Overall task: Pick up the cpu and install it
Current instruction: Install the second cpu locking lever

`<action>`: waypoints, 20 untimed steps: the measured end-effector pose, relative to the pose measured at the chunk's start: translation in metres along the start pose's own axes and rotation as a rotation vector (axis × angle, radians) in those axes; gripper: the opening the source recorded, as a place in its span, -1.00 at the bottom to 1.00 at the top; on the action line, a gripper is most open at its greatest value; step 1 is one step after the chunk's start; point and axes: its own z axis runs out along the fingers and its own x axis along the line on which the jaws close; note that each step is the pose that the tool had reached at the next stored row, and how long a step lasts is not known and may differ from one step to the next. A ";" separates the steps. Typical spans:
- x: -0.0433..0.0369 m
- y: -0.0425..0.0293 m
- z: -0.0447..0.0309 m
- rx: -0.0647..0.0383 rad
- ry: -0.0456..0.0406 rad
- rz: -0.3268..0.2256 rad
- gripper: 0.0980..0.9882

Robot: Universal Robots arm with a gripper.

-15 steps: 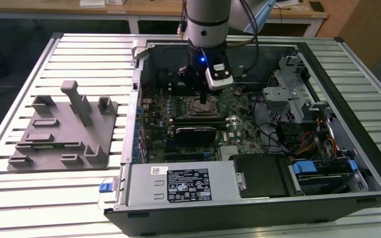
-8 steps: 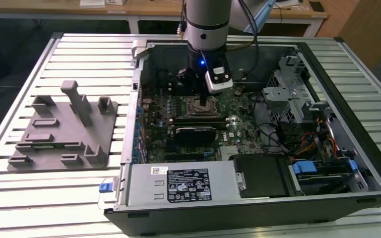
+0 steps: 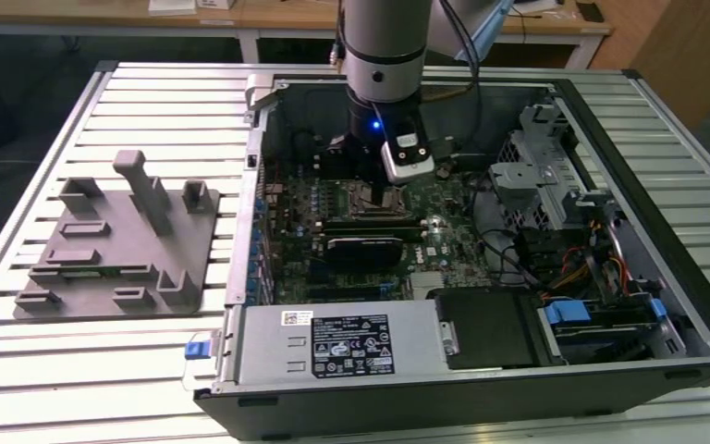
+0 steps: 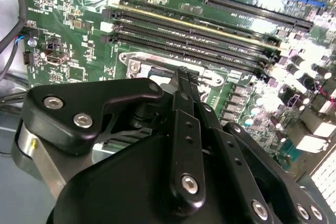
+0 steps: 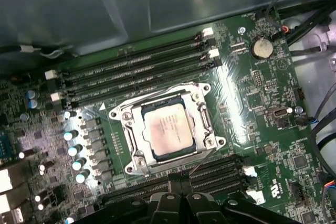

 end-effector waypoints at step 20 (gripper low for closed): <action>0.0060 -0.0077 0.0100 -0.009 0.0031 -0.049 -0.98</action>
